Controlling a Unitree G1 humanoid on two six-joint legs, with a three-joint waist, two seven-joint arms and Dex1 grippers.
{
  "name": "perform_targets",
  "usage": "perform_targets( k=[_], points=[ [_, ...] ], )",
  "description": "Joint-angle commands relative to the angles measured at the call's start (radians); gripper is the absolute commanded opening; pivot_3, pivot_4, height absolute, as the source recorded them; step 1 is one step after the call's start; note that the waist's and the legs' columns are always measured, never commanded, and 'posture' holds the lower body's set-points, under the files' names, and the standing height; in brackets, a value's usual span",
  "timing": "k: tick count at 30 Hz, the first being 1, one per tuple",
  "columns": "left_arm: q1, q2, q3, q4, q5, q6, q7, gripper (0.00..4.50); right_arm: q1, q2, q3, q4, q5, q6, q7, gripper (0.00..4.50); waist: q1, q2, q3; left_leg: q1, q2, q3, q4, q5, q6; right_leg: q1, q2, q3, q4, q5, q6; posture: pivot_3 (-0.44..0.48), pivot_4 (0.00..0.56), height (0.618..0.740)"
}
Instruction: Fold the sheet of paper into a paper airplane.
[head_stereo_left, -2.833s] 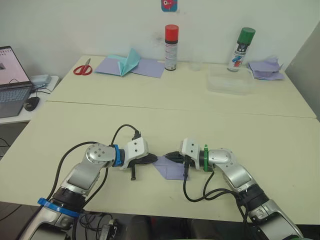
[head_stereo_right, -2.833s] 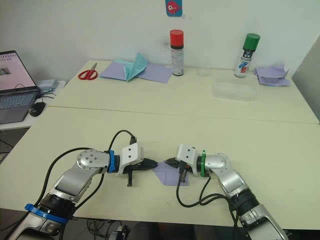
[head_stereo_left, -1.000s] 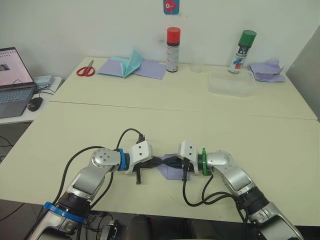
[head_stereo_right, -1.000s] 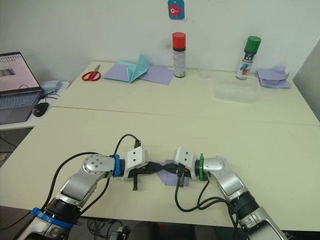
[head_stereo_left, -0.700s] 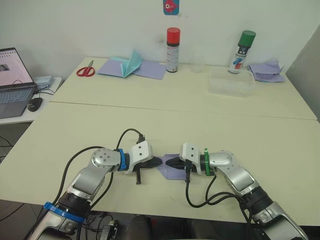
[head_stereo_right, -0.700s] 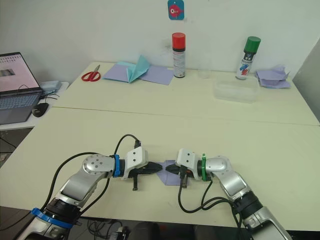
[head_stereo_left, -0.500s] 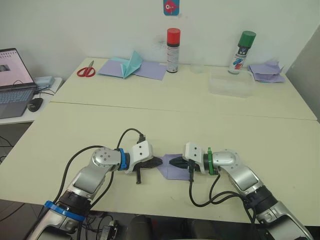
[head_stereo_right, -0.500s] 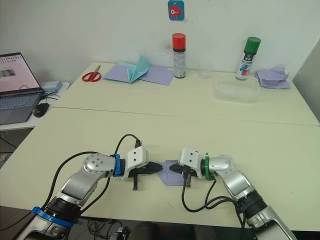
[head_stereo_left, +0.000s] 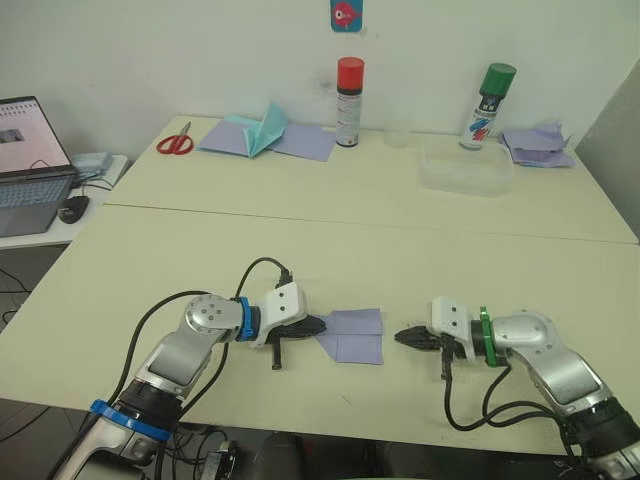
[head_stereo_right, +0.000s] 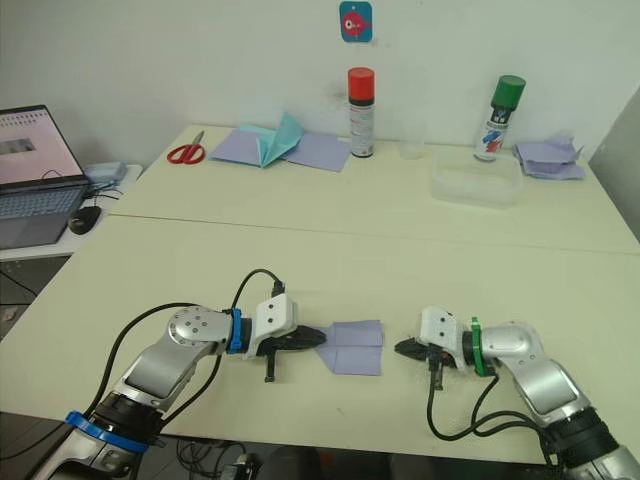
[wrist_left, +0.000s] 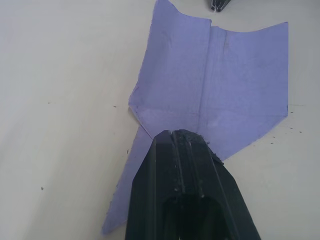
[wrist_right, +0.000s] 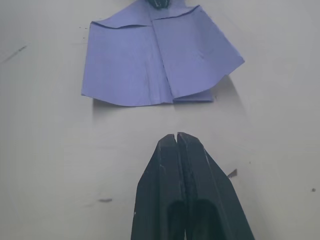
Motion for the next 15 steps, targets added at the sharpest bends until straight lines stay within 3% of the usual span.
perform_targets(
  k=[1,11,15],
  points=[
    [0.032,0.017,-0.033,0.069,0.046,0.019,0.001,0.00,-0.022,0.048,-0.040,-0.072,0.084,0.010,-0.005,0.02,-0.001,0.002,0.001,0.000,0.000,0.000,0.000,0.000,0.000,0.000,0.000,0.000,0.000,0.000,0.000,0.000,0.150,0.740],
    [0.023,0.018,-0.035,0.062,0.046,0.019,-0.003,0.00,-0.122,0.164,0.122,0.101,-0.118,0.000,-0.100,0.02,-0.001,0.002,0.001,-0.001,0.000,0.000,0.000,0.000,0.000,-0.001,0.000,0.000,0.000,0.000,0.000,0.000,0.150,0.740],
    [0.019,0.006,0.005,-0.010,-0.019,0.059,-0.007,0.00,-0.131,0.168,0.149,0.120,-0.152,0.007,-0.099,0.02,-0.001,0.001,0.001,0.000,0.000,0.001,0.000,0.000,0.000,-0.001,0.000,0.000,0.000,0.000,0.000,0.000,0.150,0.740]
  ],
)
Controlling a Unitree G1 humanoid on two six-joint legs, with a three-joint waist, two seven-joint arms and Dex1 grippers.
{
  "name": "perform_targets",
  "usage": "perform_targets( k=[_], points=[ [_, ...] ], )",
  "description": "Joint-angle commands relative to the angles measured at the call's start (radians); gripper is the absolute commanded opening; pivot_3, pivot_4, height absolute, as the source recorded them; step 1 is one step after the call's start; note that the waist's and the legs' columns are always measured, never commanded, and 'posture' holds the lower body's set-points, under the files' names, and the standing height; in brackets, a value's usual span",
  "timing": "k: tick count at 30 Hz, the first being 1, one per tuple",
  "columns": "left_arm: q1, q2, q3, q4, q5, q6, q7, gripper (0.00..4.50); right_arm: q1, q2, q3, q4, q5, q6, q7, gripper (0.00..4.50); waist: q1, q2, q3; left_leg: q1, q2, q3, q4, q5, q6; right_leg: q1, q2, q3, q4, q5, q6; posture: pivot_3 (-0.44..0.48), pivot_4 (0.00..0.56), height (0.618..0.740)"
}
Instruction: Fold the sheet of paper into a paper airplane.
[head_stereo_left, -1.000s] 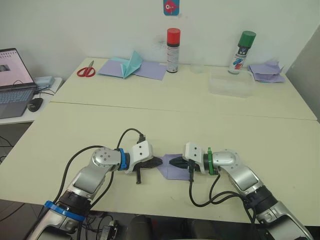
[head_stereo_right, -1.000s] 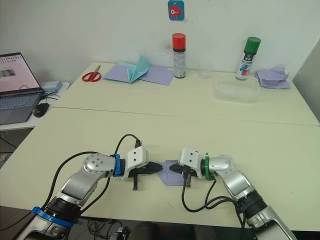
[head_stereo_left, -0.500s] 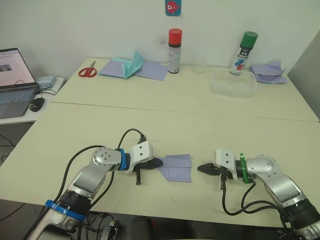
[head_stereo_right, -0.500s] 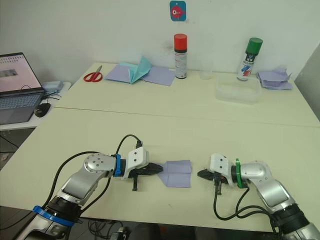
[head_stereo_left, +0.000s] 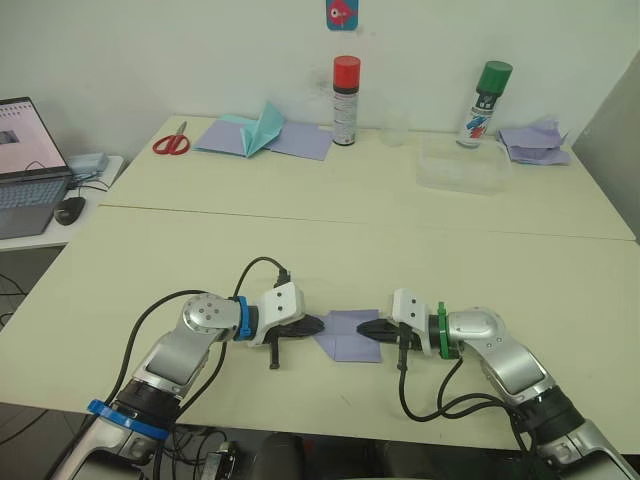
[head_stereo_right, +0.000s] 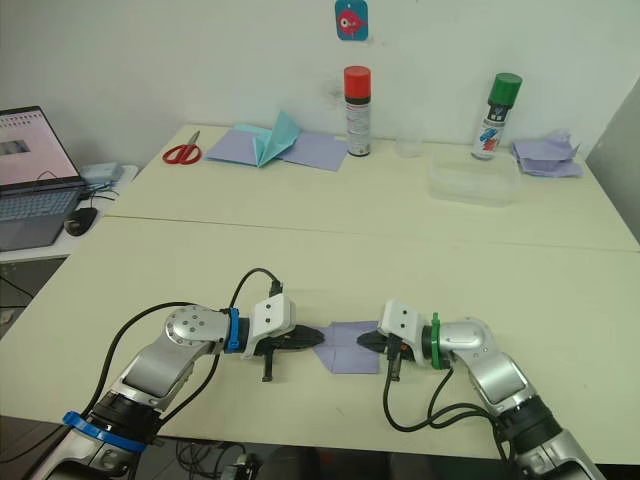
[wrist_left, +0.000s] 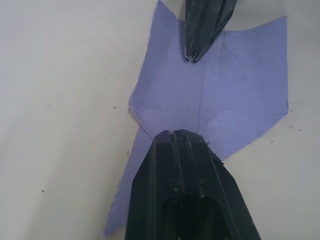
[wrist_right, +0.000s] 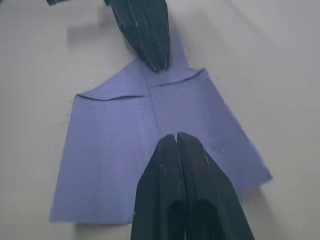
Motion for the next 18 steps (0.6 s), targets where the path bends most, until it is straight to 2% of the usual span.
perform_targets(
  k=[1,5,10,18],
  points=[
    [0.012,-0.008,0.012,-0.033,-0.041,0.092,-0.002,0.00,-0.002,-0.007,0.029,0.027,-0.046,-0.006,-0.004,0.02,0.000,0.000,0.000,0.000,0.000,0.000,0.000,0.000,0.000,0.000,0.000,0.000,0.000,0.000,0.000,0.000,0.150,0.740],
    [-0.022,-0.050,0.012,-0.101,-0.073,0.145,0.013,0.00,-0.002,-0.008,0.034,0.038,-0.051,-0.011,0.007,0.02,0.000,-0.001,0.001,0.000,0.000,0.000,0.000,0.000,0.000,0.000,0.000,0.000,0.000,0.000,0.000,0.000,0.150,0.740],
    [-0.043,-0.087,-0.027,-0.070,-0.034,0.143,0.029,0.00,-0.001,-0.014,0.031,0.044,-0.051,-0.015,0.013,0.02,-0.002,-0.004,0.003,-0.001,0.000,0.000,0.000,0.000,0.000,-0.001,0.001,0.000,0.000,0.000,0.000,0.000,0.150,0.740],
    [0.007,0.008,-0.067,-0.002,0.062,0.084,0.016,0.00,0.006,-0.027,0.019,0.041,-0.052,-0.012,0.009,0.02,-0.002,-0.004,0.003,-0.001,0.000,0.000,0.000,0.000,0.000,-0.001,0.001,0.000,0.000,0.000,0.000,0.000,0.150,0.740]
  ],
)
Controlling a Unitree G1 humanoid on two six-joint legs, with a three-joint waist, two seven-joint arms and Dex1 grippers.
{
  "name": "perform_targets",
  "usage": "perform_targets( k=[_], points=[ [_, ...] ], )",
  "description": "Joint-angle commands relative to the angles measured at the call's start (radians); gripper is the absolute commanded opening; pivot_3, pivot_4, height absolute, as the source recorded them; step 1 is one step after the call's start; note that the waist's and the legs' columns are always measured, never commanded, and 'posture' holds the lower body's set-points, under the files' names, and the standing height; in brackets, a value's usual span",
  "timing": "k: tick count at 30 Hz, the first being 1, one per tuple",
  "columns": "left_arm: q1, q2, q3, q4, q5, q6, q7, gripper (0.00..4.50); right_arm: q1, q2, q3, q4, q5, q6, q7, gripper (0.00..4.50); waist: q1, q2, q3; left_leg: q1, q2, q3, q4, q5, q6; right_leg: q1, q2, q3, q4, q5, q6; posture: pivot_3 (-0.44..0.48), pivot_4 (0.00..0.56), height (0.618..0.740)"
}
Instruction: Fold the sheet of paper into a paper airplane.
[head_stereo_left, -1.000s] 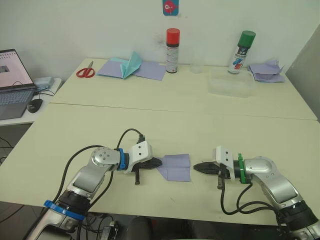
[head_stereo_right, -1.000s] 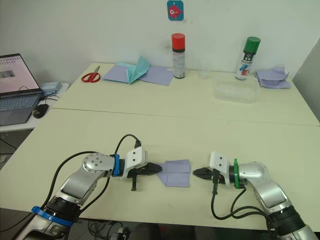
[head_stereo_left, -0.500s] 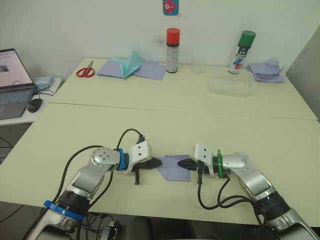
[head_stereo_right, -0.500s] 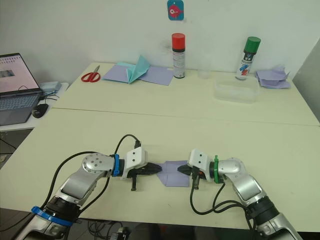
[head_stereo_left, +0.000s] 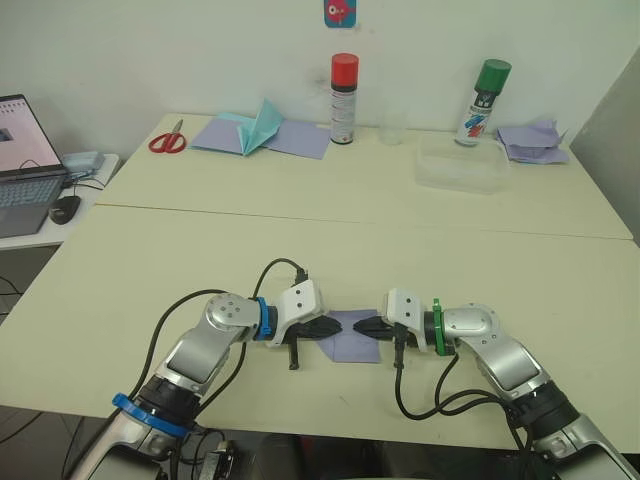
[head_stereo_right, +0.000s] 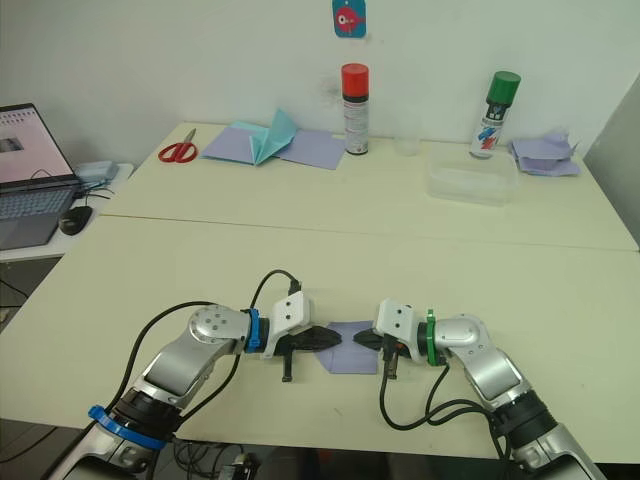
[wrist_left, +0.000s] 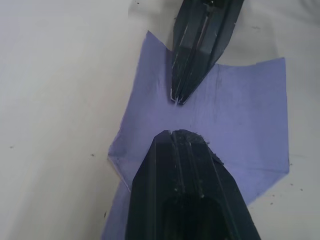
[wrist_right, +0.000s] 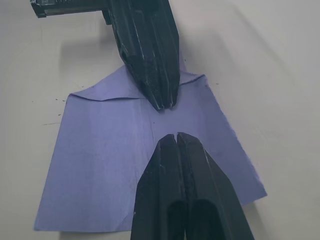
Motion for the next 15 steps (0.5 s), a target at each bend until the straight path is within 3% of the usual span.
perform_targets(
  k=[1,9,15],
  points=[
    [0.043,0.069,-0.006,0.046,0.062,-0.009,0.000,0.00,0.017,-0.027,0.008,0.031,-0.032,0.020,0.001,0.02,0.000,0.000,0.000,0.000,0.000,0.000,0.000,0.000,0.000,0.000,0.000,0.000,0.000,0.000,0.000,0.000,0.150,0.740],
    [0.162,0.191,0.139,0.025,-0.020,0.026,0.002,0.00,0.020,-0.026,0.007,0.027,-0.029,0.024,-0.003,0.02,-0.003,0.002,-0.001,0.002,0.001,0.000,-0.001,0.000,0.000,0.001,0.000,-0.001,0.000,0.000,0.000,0.000,0.150,0.740],
    [0.159,0.148,0.265,-0.147,-0.217,0.150,0.012,0.00,0.010,-0.022,0.002,0.020,-0.017,0.039,0.003,0.02,-0.001,0.000,0.001,0.001,0.001,0.000,-0.001,0.000,0.000,0.000,-0.001,-0.001,0.000,0.000,0.000,0.000,0.150,0.740]
  ],
)
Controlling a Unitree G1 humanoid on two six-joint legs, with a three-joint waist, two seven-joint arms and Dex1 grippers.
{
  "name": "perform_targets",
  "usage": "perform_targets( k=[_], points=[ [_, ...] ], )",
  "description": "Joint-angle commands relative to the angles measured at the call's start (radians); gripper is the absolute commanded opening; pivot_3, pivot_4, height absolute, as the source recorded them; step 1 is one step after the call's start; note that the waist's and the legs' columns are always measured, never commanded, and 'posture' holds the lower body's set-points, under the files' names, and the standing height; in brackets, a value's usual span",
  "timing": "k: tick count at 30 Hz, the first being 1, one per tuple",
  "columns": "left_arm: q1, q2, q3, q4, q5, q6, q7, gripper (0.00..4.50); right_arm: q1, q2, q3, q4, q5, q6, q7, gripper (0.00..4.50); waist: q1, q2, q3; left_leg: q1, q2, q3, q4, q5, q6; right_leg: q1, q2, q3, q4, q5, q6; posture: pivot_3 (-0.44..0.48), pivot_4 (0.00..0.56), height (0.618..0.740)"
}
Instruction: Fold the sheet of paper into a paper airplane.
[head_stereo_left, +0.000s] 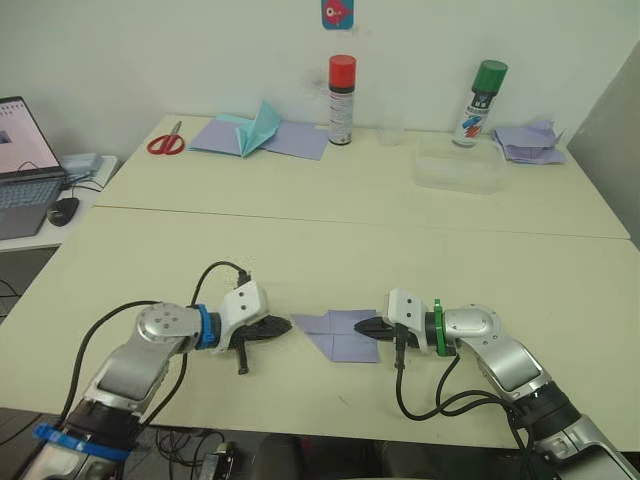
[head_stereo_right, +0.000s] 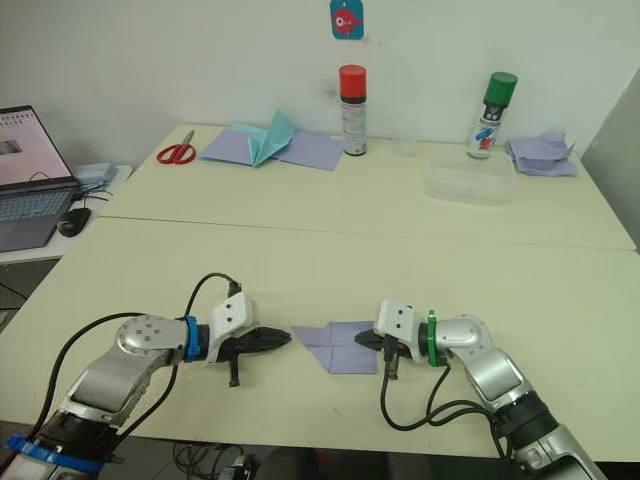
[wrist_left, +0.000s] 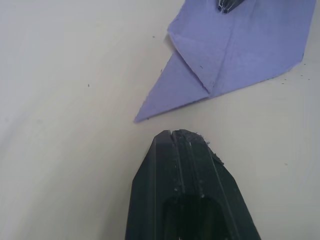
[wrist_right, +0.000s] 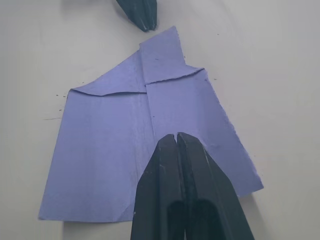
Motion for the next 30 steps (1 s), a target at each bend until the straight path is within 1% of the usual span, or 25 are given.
perform_targets(
  k=[1,2,5,10,12,16,18,21,24,25,26,27,28,30],
  points=[
    [-0.026,-0.032,0.056,-0.116,-0.118,0.095,0.011,0.00,0.001,-0.012,0.005,0.021,-0.016,0.042,0.005,0.02,0.002,-0.001,0.002,-0.001,0.000,0.000,0.000,0.000,0.000,-0.001,0.000,0.000,0.000,0.000,0.000,0.000,0.150,0.740],
    [-0.037,-0.040,0.053,-0.139,-0.131,0.109,0.011,0.00,-0.003,-0.009,0.006,0.020,-0.015,0.046,0.006,0.02,0.002,-0.001,0.002,-0.002,0.000,0.000,0.000,0.000,0.000,-0.001,0.000,0.000,0.000,0.000,0.000,0.000,0.150,0.740],
    [-0.058,-0.050,0.008,-0.151,-0.102,0.121,0.018,0.00,-0.013,-0.003,0.008,0.023,-0.012,0.052,0.014,0.02,0.001,-0.002,0.003,-0.002,0.000,0.000,0.001,0.000,0.000,-0.001,0.000,0.000,0.000,0.000,0.000,0.000,0.150,0.740],
    [-0.098,-0.075,-0.130,-0.043,0.035,0.079,0.048,0.00,-0.017,-0.001,0.004,0.023,-0.010,0.050,0.018,0.02,0.000,-0.002,0.003,-0.002,-0.001,0.000,0.000,0.000,0.000,-0.001,0.001,0.001,0.000,0.000,0.000,0.000,0.150,0.740],
    [-0.108,-0.082,-0.162,0.005,0.072,0.049,0.047,0.00,-0.019,0.002,0.000,0.012,-0.006,0.058,0.015,0.02,0.002,-0.002,0.003,-0.002,-0.001,0.000,0.000,0.000,0.000,-0.001,0.001,0.001,0.000,0.000,0.000,0.000,0.150,0.740],
    [-0.135,-0.118,-0.212,0.078,0.113,0.011,0.049,0.00,-0.021,-0.009,-0.034,-0.060,0.042,0.107,0.029,0.02,0.004,-0.001,0.003,-0.001,-0.001,0.000,0.001,0.000,0.000,-0.001,0.000,0.001,0.000,0.000,0.000,0.000,0.150,0.740],
    [-0.149,-0.144,-0.235,0.105,0.135,0.005,0.060,0.00,-0.014,-0.027,-0.082,-0.137,0.121,0.185,0.049,0.02,0.009,-0.001,0.003,-0.002,-0.002,0.000,0.001,0.000,0.000,0.000,0.000,0.001,0.000,0.000,0.000,0.000,0.150,0.740],
    [-0.158,-0.171,-0.265,0.112,0.156,0.013,0.060,0.00,-0.008,-0.084,-0.166,-0.253,0.247,0.358,0.071,0.64,0.021,0.001,0.004,-0.003,-0.005,0.000,0.001,0.000,0.000,0.000,-0.003,0.000,0.000,0.000,0.000,0.000,0.150,0.740],
    [-0.160,-0.187,-0.304,0.133,0.204,-0.005,0.064,0.00,0.004,-0.146,-0.258,-0.301,0.346,0.559,0.042,1.65,0.036,0.000,0.003,-0.003,-0.007,-0.001,0.001,0.000,0.000,0.001,-0.005,0.000,-0.001,0.000,0.000,0.000,0.150,0.740],
    [-0.163,-0.190,-0.313,0.136,0.218,-0.011,0.063,0.00,0.009,-0.169,-0.288,-0.318,0.386,0.628,0.040,2.08,0.041,0.000,0.003,-0.002,-0.007,-0.001,0.001,0.000,0.001,0.001,-0.006,-0.001,-0.001,0.000,0.000,0.000,0.150,0.740],
    [-0.172,-0.200,-0.318,0.146,0.226,-0.011,0.065,0.00,0.010,-0.189,-0.318,-0.330,0.422,0.696,0.032,2.38,0.042,0.001,0.003,-0.002,-0.009,-0.002,0.001,0.000,0.001,0.001,-0.008,-0.001,-0.001,0.001,0.000,0.000,0.150,0.740],
    [-0.180,-0.211,-0.323,0.157,0.233,-0.011,0.068,0.00,0.011,-0.203,-0.341,-0.336,0.449,0.764,0.015,2.78,0.044,0.001,0.002,-0.002,-0.010,-0.002,0.001,0.000,0.002,0.001,-0.010,-0.001,-0.001,0.001,-0.002,0.000,0.150,0.740],
    [-0.186,-0.216,-0.326,0.169,0.242,-0.015,0.070,0.00,0.004,-0.212,-0.358,-0.341,0.480,0.871,-0.014,3.11,0.044,0.002,0.002,-0.002,-0.012,-0.002,0.001,0.001,0.003,0.002,-0.012,-0.001,-0.001,0.001,-0.001,0.000,0.150,0.740],
    [-0.191,-0.227,-0.331,0.175,0.256,-0.014,0.072,0.00,-0.005,-0.229,-0.382,-0.351,0.534,1.026,-0.047,3.77,0.045,0.002,0.002,-0.003,-0.015,-0.002,0.000,0.002,0.005,0.002,-0.015,-0.001,-0.001,0.002,0.000,0.000,0.150,0.740]
  ],
)
